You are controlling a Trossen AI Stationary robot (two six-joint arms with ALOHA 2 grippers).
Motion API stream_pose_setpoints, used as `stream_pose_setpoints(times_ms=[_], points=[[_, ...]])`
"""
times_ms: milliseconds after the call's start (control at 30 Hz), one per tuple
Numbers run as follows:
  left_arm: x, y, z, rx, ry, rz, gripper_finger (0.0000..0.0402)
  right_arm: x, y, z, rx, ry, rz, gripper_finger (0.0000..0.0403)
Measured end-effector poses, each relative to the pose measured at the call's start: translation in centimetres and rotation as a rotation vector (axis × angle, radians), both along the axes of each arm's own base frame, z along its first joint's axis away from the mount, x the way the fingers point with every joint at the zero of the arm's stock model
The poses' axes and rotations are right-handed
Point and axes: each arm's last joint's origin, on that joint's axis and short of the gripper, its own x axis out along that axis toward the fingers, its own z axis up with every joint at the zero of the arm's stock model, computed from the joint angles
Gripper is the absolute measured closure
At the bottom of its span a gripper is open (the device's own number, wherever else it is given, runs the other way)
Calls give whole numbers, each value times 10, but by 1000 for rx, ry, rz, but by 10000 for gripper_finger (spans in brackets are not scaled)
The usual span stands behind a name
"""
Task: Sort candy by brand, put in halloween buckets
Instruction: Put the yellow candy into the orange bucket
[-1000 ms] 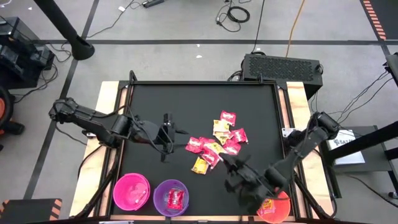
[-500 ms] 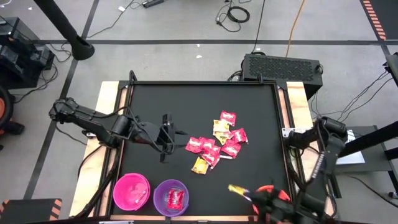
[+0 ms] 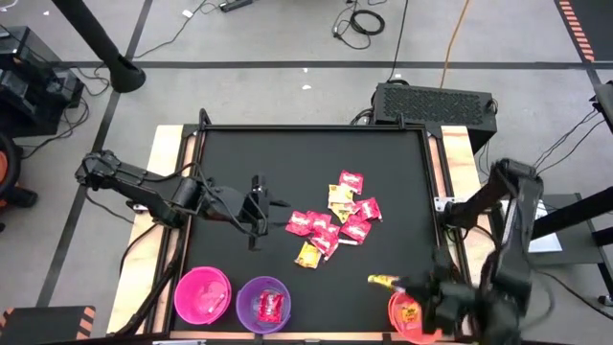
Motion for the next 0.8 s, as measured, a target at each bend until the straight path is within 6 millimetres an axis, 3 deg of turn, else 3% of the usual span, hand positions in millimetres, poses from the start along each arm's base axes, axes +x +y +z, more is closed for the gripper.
stream_pose_setpoints(times_ms=[167, 267, 333, 433, 567, 800], points=[[0, 2, 0, 21, -5, 45, 191, -10, -62, 35, 306, 237, 261, 402], [0, 3, 0, 33, -8, 70, 191, -18, -91, 38, 495, 408, 286, 402], [0, 3, 0, 41, -10, 86, 191, -22, -100, 33, 579, 536, 244, 402], [0, 4, 0, 59, -15, 122, 191, -20, -95, 23, 678, 693, 188, 402], [0, 7, 1, 94, -25, 195, 191, -7, -72, 7, 745, 822, 141, 402], [-1, 8, 1, 113, -31, 237, 191, 22, -26, -44, 714, 1043, -29, 403]])
